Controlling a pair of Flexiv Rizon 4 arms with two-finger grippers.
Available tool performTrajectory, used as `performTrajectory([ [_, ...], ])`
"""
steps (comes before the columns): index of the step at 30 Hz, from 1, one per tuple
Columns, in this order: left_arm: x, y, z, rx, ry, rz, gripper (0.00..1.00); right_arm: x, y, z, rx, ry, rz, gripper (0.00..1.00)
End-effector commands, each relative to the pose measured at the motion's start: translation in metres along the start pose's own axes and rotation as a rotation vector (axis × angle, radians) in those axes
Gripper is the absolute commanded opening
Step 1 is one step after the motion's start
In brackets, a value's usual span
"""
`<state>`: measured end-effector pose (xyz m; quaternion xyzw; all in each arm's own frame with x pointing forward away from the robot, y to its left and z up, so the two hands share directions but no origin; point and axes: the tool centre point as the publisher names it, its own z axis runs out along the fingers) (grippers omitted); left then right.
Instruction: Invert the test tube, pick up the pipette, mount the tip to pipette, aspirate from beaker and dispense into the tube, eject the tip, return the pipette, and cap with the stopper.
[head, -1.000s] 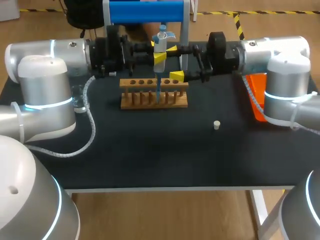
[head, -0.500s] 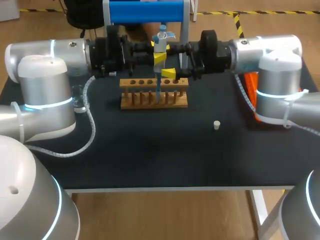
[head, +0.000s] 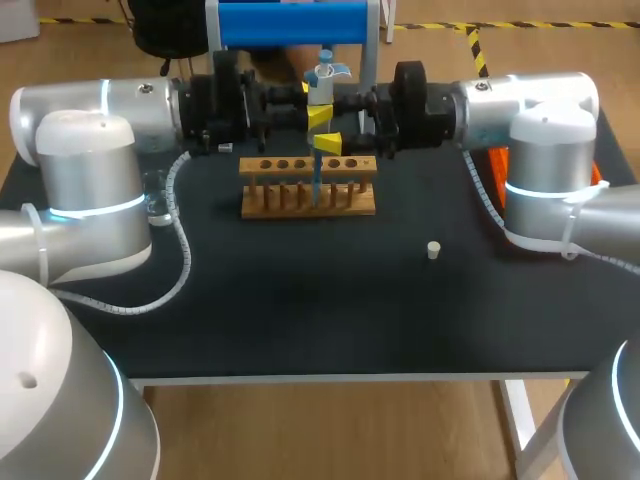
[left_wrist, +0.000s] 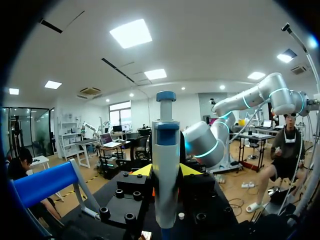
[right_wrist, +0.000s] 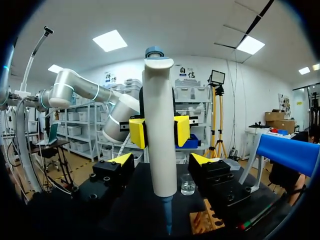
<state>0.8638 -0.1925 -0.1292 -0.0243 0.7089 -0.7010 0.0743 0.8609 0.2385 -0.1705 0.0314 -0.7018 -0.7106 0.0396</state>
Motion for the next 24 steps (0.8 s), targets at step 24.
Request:
performTrajectory([
  [24, 0.0002, 0.0001, 0.0002, 0.003, 0.000, 0.001, 0.00, 0.0036, 0.0040, 0.0106, -0.002, -0.004, -0.017, 0.43],
])
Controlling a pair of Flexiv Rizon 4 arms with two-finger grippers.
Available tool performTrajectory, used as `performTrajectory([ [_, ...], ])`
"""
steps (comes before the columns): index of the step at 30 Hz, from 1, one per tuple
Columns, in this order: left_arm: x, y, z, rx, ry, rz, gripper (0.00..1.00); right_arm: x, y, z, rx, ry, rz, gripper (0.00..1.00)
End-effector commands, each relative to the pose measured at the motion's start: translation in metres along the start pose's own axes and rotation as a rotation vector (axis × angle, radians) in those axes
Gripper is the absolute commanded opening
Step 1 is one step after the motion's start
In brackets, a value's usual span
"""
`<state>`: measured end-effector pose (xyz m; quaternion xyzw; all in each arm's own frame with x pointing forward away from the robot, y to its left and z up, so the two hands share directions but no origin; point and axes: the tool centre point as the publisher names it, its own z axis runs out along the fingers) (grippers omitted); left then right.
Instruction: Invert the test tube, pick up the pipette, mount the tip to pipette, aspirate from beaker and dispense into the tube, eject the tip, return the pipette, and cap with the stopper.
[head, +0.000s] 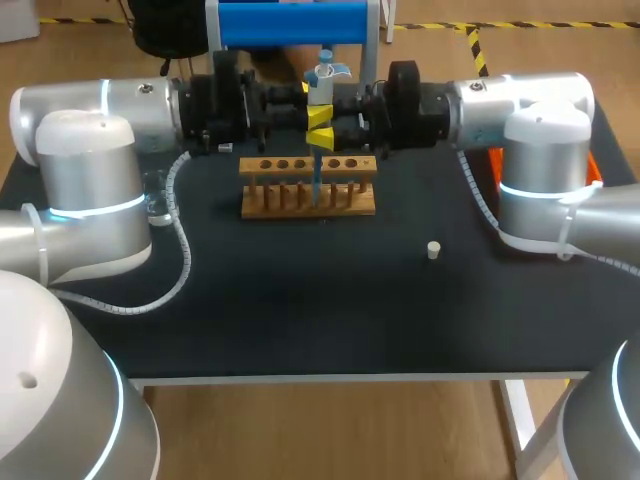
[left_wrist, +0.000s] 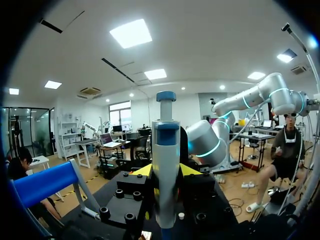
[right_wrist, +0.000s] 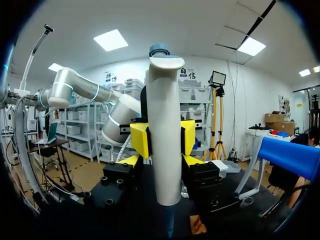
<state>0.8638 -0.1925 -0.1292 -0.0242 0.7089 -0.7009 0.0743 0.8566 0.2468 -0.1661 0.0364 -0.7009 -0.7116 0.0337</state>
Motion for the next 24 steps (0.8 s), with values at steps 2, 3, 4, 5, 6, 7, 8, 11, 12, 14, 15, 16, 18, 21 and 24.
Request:
performTrajectory([
  [2, 0.0002, 0.0001, 0.0002, 0.003, 0.000, 0.001, 0.00, 0.0001, -0.0002, 0.0019, -0.002, -0.002, -0.003, 0.33],
  [3, 0.0002, 0.0001, 0.0002, 0.003, 0.000, 0.001, 0.00, 0.0001, -0.0002, 0.0020, -0.003, -0.003, -0.004, 0.25],
  [4, 0.0002, 0.0001, 0.0002, 0.003, 0.000, 0.001, 0.00, 0.0001, -0.0001, 0.0021, -0.004, -0.003, -0.004, 0.16],
  [5, 0.0002, 0.0001, 0.0002, 0.003, 0.000, 0.001, 0.00, 0.0000, -0.0001, 0.0022, -0.005, -0.003, -0.005, 0.10],
  [6, 0.0002, 0.0001, 0.0002, 0.003, 0.000, 0.001, 0.00, 0.0000, 0.0000, 0.0022, -0.006, -0.004, -0.005, 0.02],
  [7, 0.0002, 0.0001, 0.0002, 0.003, 0.000, 0.001, 0.00, -0.0001, 0.0000, 0.0023, -0.007, -0.003, -0.006, 0.00],
  [8, 0.0002, 0.0001, 0.0002, 0.003, 0.000, 0.001, 0.00, -0.0001, 0.0001, 0.0023, -0.008, -0.003, -0.007, 0.00],
  [11, 0.0002, 0.0001, 0.0002, 0.003, 0.000, 0.001, 0.00, -0.0001, 0.0003, 0.0024, -0.011, -0.001, -0.009, 0.00],
  [12, 0.0002, 0.0001, 0.0002, 0.003, 0.000, 0.001, 0.00, -0.0001, 0.0006, 0.0020, -0.012, -0.001, -0.009, 0.00],
  [14, 0.0002, 0.0001, 0.0002, 0.003, 0.000, 0.001, 0.00, -0.0003, 0.0009, 0.0011, -0.013, -0.001, -0.009, 0.00],
  [15, 0.0002, 0.0001, 0.0002, 0.003, 0.000, 0.001, 0.00, -0.0004, 0.0011, 0.0004, -0.014, -0.002, -0.010, 0.00],
  [16, 0.0002, 0.0001, 0.0002, 0.003, 0.000, 0.001, 0.00, -0.0004, 0.0014, -0.0004, -0.015, -0.003, -0.011, 0.00],
  [18, 0.0002, 0.0001, 0.0002, 0.003, 0.000, 0.001, 0.00, -0.0007, 0.0016, -0.0024, -0.017, -0.005, -0.012, 0.00],
  [21, 0.0002, 0.0001, 0.0002, 0.003, 0.000, 0.001, 0.00, -0.0011, 0.0015, -0.0038, -0.018, -0.007, -0.012, 0.00],
  [24, 0.0002, 0.0001, 0.0002, 0.003, 0.000, 0.001, 0.00, -0.0016, 0.0014, -0.0046, -0.020, -0.007, -0.011, 0.00],
])
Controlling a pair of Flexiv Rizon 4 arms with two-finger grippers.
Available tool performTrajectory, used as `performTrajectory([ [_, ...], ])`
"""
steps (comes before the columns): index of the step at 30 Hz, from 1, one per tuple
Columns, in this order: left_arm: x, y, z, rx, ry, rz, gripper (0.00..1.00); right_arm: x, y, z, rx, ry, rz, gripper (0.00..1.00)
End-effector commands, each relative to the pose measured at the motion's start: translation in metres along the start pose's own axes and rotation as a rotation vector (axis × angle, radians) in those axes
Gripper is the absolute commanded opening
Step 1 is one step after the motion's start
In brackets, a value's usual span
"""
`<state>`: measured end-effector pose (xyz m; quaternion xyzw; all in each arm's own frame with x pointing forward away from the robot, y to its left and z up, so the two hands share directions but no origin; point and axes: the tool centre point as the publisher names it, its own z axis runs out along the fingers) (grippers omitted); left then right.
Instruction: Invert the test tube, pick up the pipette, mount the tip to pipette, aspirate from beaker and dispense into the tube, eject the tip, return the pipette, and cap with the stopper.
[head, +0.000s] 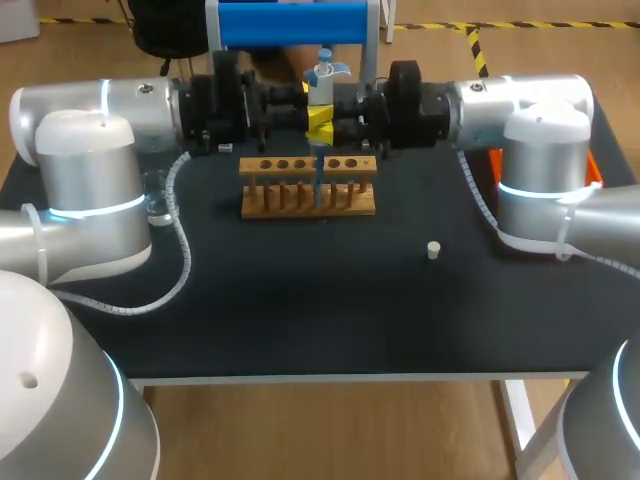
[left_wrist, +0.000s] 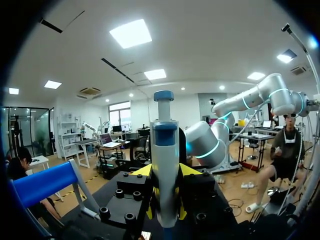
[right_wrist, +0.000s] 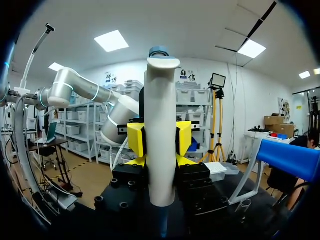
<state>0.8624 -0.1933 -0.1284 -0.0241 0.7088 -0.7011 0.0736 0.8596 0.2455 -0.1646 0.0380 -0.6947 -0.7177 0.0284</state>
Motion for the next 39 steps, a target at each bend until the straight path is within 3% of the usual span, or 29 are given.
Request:
performTrajectory([
  [1, -0.001, 0.001, 0.000, 0.002, -0.002, 0.002, 0.00, 0.001, 0.000, -0.003, -0.004, -0.002, -0.001, 0.00],
  [12, -0.001, 0.001, 0.000, 0.002, -0.002, 0.002, 0.00, 0.001, -0.002, 0.002, 0.005, 0.018, 0.002, 0.00],
  [13, -0.001, 0.001, 0.000, 0.002, -0.002, 0.002, 0.13, 0.001, -0.002, 0.002, 0.005, 0.019, 0.002, 0.00],
  [14, -0.001, 0.001, 0.000, 0.002, -0.002, 0.002, 1.00, 0.001, -0.003, 0.002, 0.006, 0.019, 0.002, 0.00],
  [24, -0.001, 0.001, 0.000, 0.002, -0.002, 0.002, 1.00, -0.001, -0.002, -0.018, 0.026, 0.030, -0.005, 0.00],
  [39, -0.001, 0.001, 0.000, 0.002, -0.002, 0.002, 1.00, -0.003, 0.012, -0.097, 0.015, 0.080, 0.005, 0.00],
])
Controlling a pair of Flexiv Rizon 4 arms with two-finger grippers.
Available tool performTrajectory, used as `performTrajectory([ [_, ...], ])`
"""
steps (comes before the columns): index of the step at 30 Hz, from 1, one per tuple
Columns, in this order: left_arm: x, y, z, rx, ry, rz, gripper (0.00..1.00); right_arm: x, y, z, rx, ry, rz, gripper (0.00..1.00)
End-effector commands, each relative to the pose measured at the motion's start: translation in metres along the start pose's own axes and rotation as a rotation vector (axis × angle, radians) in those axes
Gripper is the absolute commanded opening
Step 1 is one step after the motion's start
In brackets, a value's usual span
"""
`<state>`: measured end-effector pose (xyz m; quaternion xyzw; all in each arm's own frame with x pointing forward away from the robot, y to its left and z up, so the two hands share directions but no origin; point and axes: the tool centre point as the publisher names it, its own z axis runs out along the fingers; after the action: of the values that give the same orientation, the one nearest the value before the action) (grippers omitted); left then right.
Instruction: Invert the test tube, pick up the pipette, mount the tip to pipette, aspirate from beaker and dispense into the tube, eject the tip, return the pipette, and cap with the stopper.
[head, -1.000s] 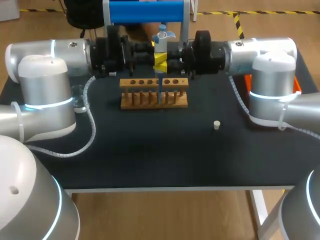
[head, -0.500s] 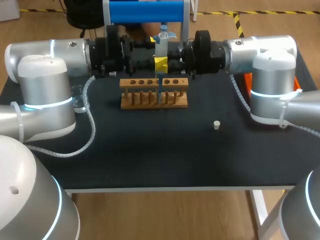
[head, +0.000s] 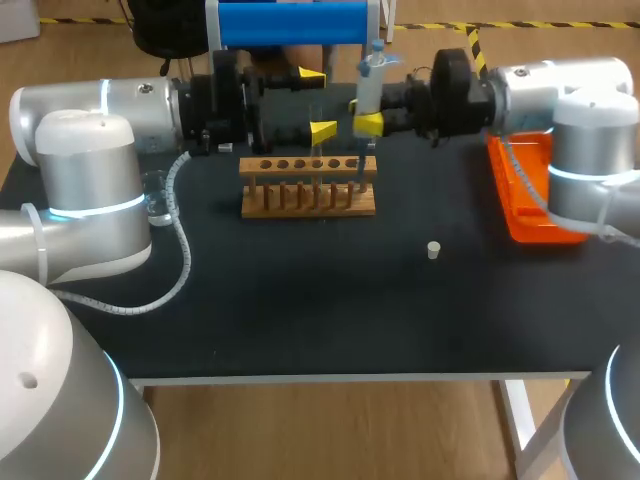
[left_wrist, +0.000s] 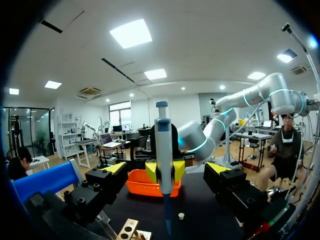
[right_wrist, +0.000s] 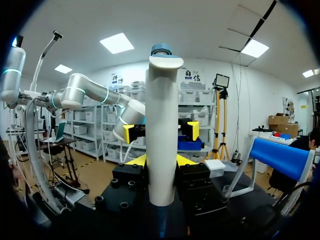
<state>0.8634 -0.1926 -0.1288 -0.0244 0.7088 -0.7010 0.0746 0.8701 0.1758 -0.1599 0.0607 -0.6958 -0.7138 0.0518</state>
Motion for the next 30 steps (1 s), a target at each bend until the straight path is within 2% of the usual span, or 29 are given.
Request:
performTrajectory([
  [1, 0.000, 0.001, 0.000, 0.003, 0.000, 0.001, 1.00, 0.003, 0.006, -0.032, 0.009, 0.018, 0.003, 0.00],
  [13, 0.000, 0.001, 0.000, 0.003, 0.000, 0.001, 1.00, 0.008, 0.017, -0.079, 0.040, 0.051, 0.004, 0.00],
  [30, 0.000, 0.001, 0.000, 0.003, 0.000, 0.001, 1.00, 0.008, 0.017, -0.079, 0.040, 0.051, 0.004, 0.00],
])
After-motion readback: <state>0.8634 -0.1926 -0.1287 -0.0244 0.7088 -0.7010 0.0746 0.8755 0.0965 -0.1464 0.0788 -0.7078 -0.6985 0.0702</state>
